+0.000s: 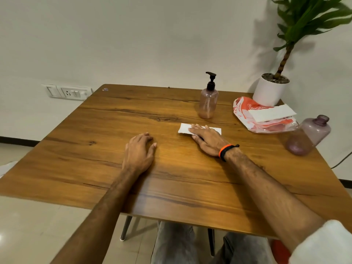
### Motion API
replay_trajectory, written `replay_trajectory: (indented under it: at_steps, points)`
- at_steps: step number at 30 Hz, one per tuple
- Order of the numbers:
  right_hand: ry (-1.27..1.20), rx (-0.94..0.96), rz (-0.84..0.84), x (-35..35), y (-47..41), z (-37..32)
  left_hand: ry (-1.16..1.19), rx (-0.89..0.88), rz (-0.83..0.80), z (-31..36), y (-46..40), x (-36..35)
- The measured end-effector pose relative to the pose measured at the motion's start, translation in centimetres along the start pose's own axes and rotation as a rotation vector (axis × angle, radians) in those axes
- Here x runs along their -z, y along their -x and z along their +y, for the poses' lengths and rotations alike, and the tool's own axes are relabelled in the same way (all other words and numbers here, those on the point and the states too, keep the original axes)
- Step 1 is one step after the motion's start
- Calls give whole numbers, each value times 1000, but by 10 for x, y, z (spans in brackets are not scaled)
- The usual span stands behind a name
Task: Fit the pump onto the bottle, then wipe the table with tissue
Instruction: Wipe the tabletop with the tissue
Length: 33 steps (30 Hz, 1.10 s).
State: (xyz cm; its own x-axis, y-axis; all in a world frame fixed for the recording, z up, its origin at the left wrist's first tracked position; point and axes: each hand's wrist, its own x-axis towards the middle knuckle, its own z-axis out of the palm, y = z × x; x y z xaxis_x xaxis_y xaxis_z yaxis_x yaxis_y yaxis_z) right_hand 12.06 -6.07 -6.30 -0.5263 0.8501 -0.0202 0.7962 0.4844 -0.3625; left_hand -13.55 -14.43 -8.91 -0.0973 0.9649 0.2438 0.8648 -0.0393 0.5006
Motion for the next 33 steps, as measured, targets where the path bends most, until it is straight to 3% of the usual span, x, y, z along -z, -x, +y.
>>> replay_trajectory:
  at_steps: [33]
  points:
    - [-93, 276, -141, -19, 76, -47, -75, 1, 28, 8, 4, -1]
